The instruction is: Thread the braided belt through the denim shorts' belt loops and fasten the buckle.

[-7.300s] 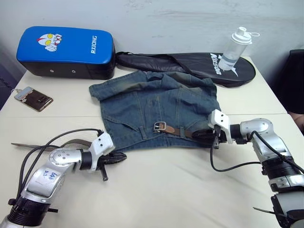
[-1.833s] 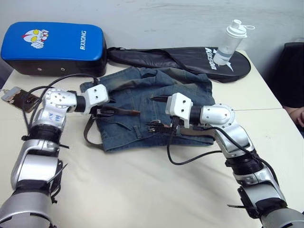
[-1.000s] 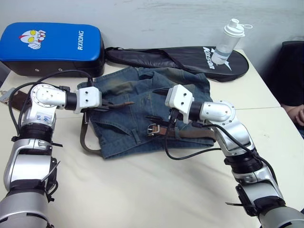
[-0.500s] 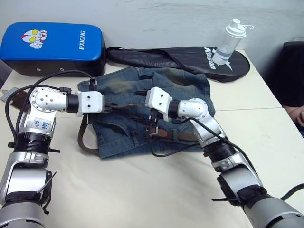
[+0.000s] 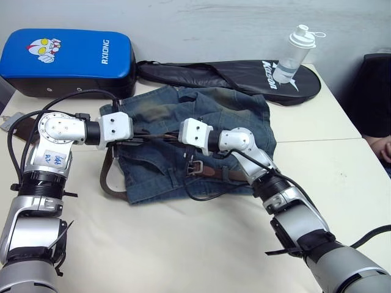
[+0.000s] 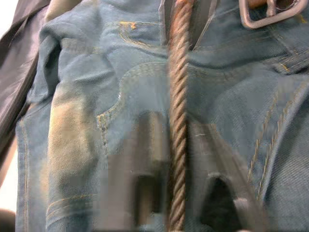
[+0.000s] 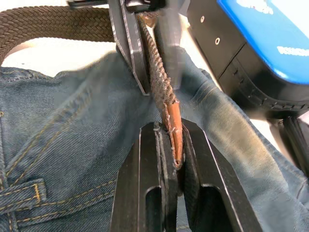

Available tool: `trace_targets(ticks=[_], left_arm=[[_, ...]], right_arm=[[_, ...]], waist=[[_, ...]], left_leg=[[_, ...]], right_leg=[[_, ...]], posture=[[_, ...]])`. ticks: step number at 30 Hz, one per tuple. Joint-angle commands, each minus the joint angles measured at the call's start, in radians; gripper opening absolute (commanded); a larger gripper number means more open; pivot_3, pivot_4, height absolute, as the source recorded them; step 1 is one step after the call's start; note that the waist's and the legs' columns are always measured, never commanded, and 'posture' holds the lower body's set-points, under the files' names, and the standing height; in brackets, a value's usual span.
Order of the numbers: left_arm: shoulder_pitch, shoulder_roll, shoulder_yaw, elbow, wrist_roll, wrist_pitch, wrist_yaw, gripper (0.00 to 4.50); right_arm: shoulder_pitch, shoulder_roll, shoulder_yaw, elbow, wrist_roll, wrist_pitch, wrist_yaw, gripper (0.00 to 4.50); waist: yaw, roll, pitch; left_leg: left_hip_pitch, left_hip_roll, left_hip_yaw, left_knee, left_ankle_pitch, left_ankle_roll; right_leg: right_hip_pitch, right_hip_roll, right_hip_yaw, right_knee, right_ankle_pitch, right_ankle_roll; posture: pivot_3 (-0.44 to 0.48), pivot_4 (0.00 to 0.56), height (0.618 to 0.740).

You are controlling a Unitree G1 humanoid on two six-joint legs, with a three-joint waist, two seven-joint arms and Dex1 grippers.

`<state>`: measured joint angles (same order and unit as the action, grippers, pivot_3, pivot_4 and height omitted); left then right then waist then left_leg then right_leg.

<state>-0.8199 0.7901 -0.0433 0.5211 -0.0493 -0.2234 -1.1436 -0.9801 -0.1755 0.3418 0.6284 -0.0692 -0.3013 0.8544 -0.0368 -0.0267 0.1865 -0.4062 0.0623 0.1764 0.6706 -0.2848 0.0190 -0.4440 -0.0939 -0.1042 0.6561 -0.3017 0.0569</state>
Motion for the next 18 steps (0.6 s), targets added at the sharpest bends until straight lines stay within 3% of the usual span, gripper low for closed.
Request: trace_targets(ticks=[1,3,4,5,7,9,11,12,16,18], left_arm=[[0.001,0.072,0.140,-0.091,-0.106,0.218,0.056,2.83],[0.033,0.125,0.220,-0.183,-0.172,0.421,0.079,3.82],[0.093,0.185,0.274,-0.281,-0.218,0.602,0.076,4.28],[0.138,0.228,0.310,-0.355,-0.251,0.732,0.076,4.45],[0.217,0.289,0.401,-0.503,-0.365,1.024,0.092,4.45],[0.293,0.315,0.585,-0.699,-0.564,1.409,0.094,4.45],[0.306,0.280,0.754,-0.853,-0.719,1.740,0.080,4.45],[0.320,0.264,0.800,-0.885,-0.784,1.804,0.106,4.45],[0.608,0.274,0.845,-0.834,-1.357,1.838,0.452,4.45],[0.807,0.337,0.763,-0.838,-1.766,1.607,0.759,4.45]], right_arm=[[-0.050,-0.011,-0.013,0.046,-0.054,-0.136,-0.068,0.00],[-0.066,-0.010,-0.009,0.098,-0.088,-0.216,-0.117,0.00],[-0.077,-0.009,-0.010,0.126,-0.111,-0.277,-0.161,0.00],[-0.085,-0.008,-0.011,0.148,-0.127,-0.322,-0.193,0.00],[-0.102,-0.015,-0.003,0.187,-0.176,-0.415,-0.258,0.00],[-0.118,-0.033,0.016,0.219,-0.250,-0.524,-0.345,0.00],[-0.130,-0.054,0.038,0.233,-0.334,-0.619,-0.433,0.00],[-0.136,-0.060,0.045,0.242,-0.366,-0.650,-0.469,0.00],[-0.141,-0.073,0.056,0.239,-0.446,-0.777,-0.592,0.00],[-0.141,-0.080,0.055,0.232,-0.468,-0.823,-0.632,0.00]], waist=[[-0.008,0.000,0.000],[-0.021,0.000,0.000],[-0.025,0.000,0.000],[-0.035,0.000,0.000],[-0.050,0.000,0.000],[-0.048,0.000,0.000],[-0.048,0.000,0.000],[-0.047,0.000,0.000],[-0.048,0.000,0.000],[-0.049,-0.003,0.001]], left_leg=[[0.000,0.000,0.000,0.000,0.000,0.000],[0.000,0.000,0.000,-0.001,0.000,0.000],[0.000,0.001,-0.001,-0.002,0.000,0.000],[0.000,0.001,-0.001,-0.002,0.000,0.000],[0.001,0.001,-0.002,-0.004,0.000,-0.001],[0.001,0.001,-0.003,-0.004,0.000,-0.002],[0.001,0.001,-0.003,-0.003,0.000,-0.003],[0.001,0.001,-0.004,-0.003,0.000,-0.003],[0.006,0.000,-0.006,-0.004,-0.001,-0.004],[0.018,0.000,-0.009,-0.007,-0.002,-0.008]], right_leg=[[0.000,0.000,0.000,0.000,0.000,0.000],[0.000,-0.001,0.000,0.000,0.000,0.000],[0.000,-0.002,0.001,0.000,0.000,0.000],[-0.001,-0.003,0.001,0.000,0.000,0.000],[-0.001,-0.004,0.003,0.000,0.000,0.000],[-0.001,-0.003,0.007,0.002,-0.004,-0.001],[-0.001,-0.003,0.010,0.002,-0.005,-0.001],[-0.001,-0.003,0.012,0.002,-0.005,0.000],[0.003,-0.002,0.023,0.005,-0.008,0.001],[0.013,-0.001,0.029,0.004,-0.011,-0.001]], posture=[[0.000,0.150,0.740],[0.000,0.150,0.740],[0.000,0.150,0.740],[0.000,0.150,0.740],[0.000,0.150,0.740],[0.000,0.150,0.740],[0.000,0.150,0.740],[0.000,0.150,0.740],[0.000,0.150,0.740],[0.000,0.150,0.740]])
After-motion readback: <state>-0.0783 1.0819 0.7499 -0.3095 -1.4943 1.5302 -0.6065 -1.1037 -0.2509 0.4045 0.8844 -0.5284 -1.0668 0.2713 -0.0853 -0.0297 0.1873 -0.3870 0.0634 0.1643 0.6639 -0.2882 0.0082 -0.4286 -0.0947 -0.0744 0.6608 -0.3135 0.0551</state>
